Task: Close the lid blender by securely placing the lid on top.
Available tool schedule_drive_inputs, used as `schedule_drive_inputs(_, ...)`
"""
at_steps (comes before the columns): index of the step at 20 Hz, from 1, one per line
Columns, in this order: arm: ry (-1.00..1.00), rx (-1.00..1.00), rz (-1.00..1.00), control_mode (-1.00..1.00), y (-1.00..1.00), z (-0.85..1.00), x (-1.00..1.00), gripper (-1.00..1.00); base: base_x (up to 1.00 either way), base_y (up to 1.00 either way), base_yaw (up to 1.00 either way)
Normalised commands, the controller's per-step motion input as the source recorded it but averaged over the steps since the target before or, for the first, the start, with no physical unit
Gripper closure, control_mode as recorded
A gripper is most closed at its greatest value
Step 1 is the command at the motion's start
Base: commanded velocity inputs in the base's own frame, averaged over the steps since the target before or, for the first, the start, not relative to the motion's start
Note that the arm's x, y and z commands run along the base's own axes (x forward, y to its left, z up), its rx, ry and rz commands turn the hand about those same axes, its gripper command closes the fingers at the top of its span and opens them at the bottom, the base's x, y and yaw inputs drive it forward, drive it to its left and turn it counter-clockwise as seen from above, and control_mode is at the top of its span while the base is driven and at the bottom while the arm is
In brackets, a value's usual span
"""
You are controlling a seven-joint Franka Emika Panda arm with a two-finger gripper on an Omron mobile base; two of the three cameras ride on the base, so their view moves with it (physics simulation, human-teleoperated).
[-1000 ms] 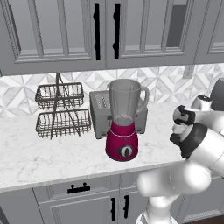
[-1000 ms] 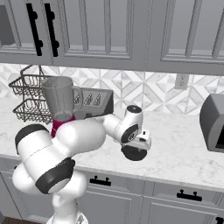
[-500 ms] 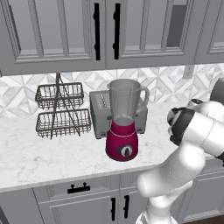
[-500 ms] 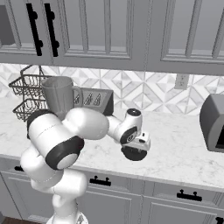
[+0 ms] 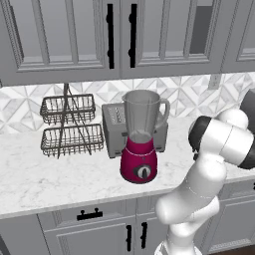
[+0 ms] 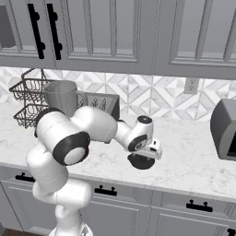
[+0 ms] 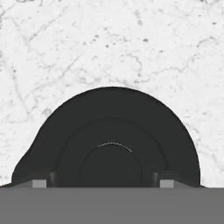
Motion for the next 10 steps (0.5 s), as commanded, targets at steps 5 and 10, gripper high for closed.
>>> schedule_drive_inputs(5,0.0,0.0,0.0,-1.0,-0.01,-0.26,0.17,1.0,0.0,0.0,0.0)
schedule_drive_inputs(10,0.0,0.0,0.0,-1.0,0.03,-0.44,0.0,1.0,0.0,0.0,0.0)
